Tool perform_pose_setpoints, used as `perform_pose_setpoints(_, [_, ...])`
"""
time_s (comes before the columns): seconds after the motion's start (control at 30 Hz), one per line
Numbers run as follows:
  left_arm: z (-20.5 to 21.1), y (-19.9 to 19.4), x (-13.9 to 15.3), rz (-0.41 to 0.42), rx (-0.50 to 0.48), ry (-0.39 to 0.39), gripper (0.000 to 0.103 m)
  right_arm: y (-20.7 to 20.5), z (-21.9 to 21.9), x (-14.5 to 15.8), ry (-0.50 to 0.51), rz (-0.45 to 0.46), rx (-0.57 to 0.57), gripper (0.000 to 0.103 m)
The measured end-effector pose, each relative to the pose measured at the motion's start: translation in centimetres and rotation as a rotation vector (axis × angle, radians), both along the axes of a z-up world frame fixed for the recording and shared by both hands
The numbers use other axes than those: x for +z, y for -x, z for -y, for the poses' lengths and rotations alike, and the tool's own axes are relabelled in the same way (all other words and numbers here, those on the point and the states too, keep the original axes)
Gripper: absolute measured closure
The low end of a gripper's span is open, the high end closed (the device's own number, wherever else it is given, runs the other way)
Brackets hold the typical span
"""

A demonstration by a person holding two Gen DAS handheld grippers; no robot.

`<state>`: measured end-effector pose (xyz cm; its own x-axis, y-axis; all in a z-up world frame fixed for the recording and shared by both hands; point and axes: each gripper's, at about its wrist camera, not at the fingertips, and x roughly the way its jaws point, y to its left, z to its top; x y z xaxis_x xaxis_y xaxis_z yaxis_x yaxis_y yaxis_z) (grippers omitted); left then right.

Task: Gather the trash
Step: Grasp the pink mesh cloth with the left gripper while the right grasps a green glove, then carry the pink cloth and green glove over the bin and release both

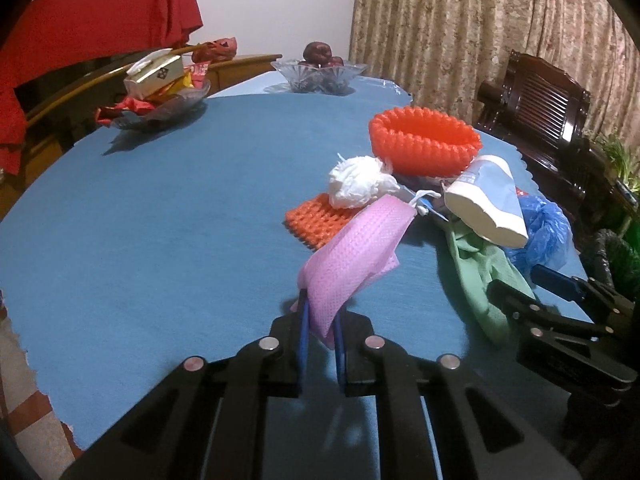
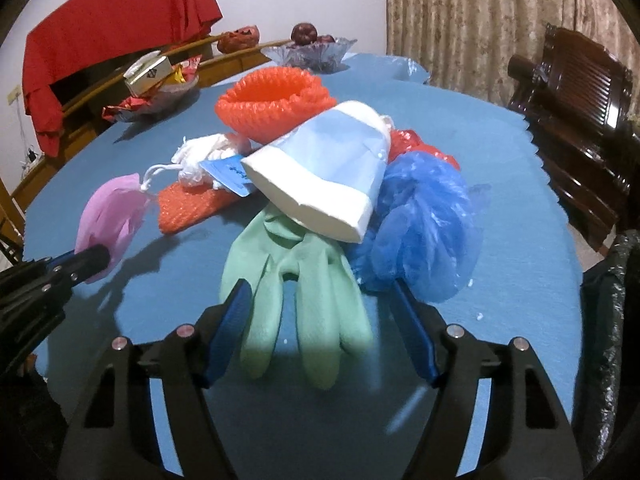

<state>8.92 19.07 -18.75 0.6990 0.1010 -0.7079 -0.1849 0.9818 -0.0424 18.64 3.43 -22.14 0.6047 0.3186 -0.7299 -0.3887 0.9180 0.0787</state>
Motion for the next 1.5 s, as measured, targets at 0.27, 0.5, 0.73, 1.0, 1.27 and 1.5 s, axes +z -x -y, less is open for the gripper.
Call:
perform_pose_setpoints(0.27, [-0.2, 0.1, 0.0, 0.011, 0.012, 0.015, 0.092, -0.5, -1.0, -0.3, -0.014, -0.049, 0.061, 0.082])
perform_pose_setpoints(0.5, [-0.1, 0.5, 1.2, 0.035, 0.013, 0.009, 0.092, 0.8, -0.4, 2.0, -0.08, -0.024, 0.131, 0.098])
perform_pose_setpoints(0.73, [-0.2, 0.8, 3.2, 0.07, 0.021, 0.002, 0.092, 2.4, 0.5, 5.1, -0.133, 0.014, 0.162, 0.098])
perform_pose_setpoints(1.0, [0.6, 1.8, 4.7, 0.095, 0.008, -0.002, 0.092, 4.4, 2.0, 7.9, -0.185, 0.051, 0.184, 0.098])
perform_pose_setpoints(1.27, [1.5, 2.0, 5.9, 0.116, -0.012, 0.001, 0.092, 5.1, 3.6, 10.0, -0.224, 0.084, 0.171, 0.098])
perform_pose_setpoints(1.5, [2.6, 2.1, 7.3, 0.137, -0.036, 0.002, 0.092, 6.0, 5.3, 12.2, -0.25, 0.128, 0.176, 0.098])
